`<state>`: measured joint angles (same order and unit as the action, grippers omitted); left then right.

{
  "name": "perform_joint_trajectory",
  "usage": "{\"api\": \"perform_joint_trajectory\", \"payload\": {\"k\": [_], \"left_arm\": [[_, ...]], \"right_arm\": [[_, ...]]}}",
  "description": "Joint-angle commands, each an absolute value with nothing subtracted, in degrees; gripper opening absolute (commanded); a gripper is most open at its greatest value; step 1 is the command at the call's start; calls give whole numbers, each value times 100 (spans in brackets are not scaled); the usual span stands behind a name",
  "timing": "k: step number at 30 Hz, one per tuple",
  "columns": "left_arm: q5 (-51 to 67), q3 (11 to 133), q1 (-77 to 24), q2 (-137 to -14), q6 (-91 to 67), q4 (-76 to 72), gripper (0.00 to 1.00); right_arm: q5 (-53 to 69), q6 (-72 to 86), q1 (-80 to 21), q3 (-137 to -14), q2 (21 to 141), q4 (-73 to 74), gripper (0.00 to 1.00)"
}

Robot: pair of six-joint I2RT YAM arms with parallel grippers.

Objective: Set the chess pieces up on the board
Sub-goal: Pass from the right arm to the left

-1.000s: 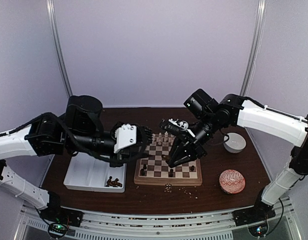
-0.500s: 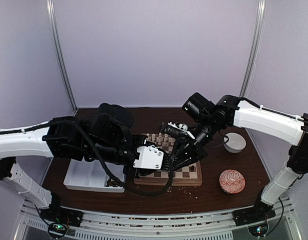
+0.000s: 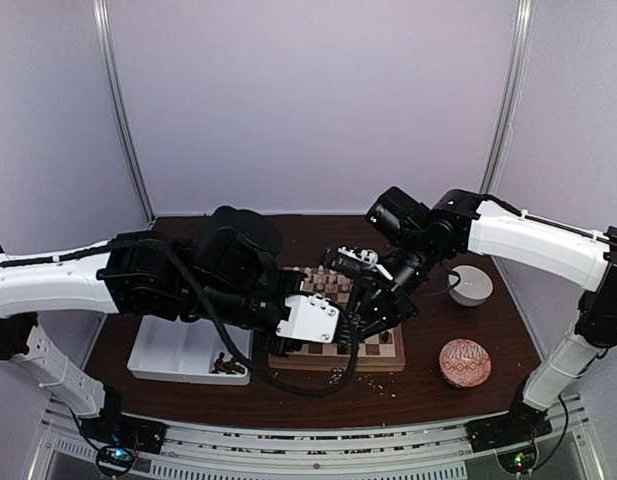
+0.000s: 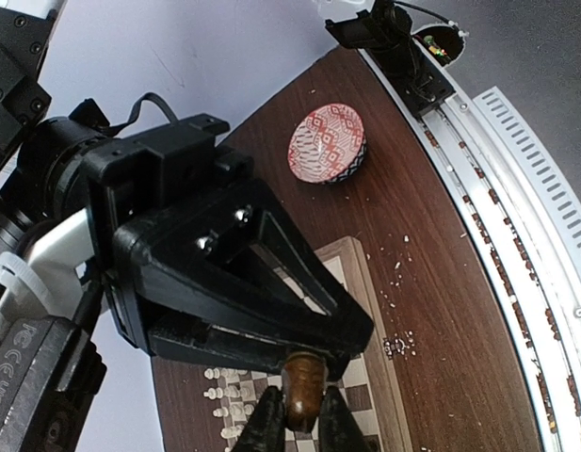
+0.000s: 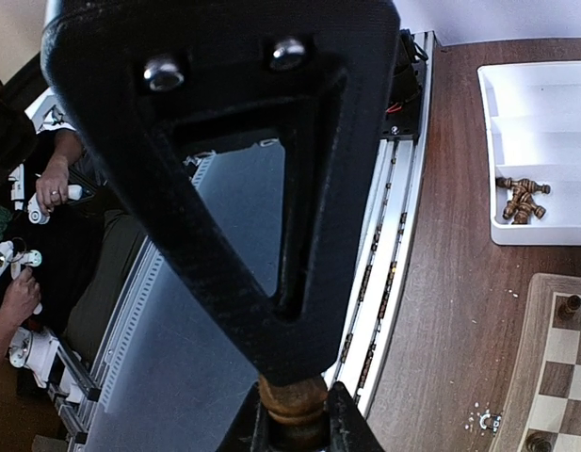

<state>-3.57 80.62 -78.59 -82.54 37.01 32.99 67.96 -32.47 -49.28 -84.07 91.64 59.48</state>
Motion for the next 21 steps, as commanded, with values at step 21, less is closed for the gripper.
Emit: {"api": "perform_joint_trajectory", "payload": {"k": [21], "left_arm": [[-690,10183,-7200,-9974,1504,6916,0]], "right_arm": [[5403,-3864,-2632,-6648,7545,5702,52]]}}
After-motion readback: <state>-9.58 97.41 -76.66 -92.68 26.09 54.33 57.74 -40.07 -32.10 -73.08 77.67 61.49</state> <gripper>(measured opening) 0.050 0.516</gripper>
